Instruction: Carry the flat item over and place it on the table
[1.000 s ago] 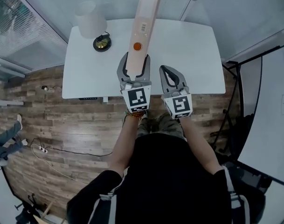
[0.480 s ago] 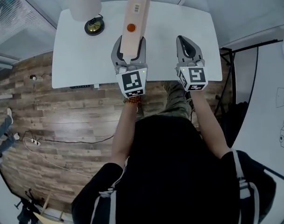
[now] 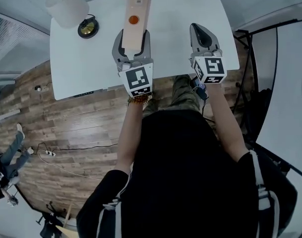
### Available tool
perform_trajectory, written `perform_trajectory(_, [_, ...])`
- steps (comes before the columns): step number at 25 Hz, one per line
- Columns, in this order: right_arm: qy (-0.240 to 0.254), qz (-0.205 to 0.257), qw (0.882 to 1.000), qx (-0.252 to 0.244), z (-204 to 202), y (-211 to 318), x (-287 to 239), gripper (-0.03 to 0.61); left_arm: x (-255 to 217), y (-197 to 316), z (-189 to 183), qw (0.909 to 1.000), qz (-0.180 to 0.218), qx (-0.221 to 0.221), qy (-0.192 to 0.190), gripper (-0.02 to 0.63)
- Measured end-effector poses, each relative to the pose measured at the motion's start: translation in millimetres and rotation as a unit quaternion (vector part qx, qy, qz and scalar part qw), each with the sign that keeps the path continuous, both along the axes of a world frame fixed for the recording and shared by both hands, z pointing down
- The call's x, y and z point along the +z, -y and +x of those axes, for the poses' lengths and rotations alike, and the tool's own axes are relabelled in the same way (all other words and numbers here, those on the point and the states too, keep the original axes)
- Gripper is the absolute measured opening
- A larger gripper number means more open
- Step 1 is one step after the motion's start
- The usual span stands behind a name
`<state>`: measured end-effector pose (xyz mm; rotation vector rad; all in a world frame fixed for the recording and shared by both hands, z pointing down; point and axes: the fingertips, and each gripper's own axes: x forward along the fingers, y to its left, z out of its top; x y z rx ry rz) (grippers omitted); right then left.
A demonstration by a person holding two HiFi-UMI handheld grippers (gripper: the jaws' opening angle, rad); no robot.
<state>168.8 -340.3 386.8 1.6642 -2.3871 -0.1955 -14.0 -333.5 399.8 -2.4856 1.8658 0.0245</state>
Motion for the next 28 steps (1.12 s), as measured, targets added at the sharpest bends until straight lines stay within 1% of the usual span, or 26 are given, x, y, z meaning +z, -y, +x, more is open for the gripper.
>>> perform_trajectory(2, [-0.001,-0.01,1.0,0.002,3,3,6,0.009,6,4,-1,0.9999,-0.01,-0.003,0.007,0.273])
perform_trajectory(5, [-0.008,-0.013,1.0,-0.004,-3,2,12,0.008,16,8,-6,0.9996,-0.025,-0.008,0.009,0.273])
perform_trajectory(14, [0.0,-0.022,0.999,-0.031,-23,6,19,0.009,24,10,-3,0.9983,-0.051,-0.007,0.026,0.273])
perform_trajectory(21, [0.008,-0.03,0.998,-0.045,-32,13,25,0.009,45,11,-5,0.9954,-0.089,-0.014,0.032,0.275])
perform_trajectory(28, [0.013,-0.038,0.998,-0.057,-36,15,32,0.008,55,8,-4,0.9942,-0.1,-0.017,0.034,0.276])
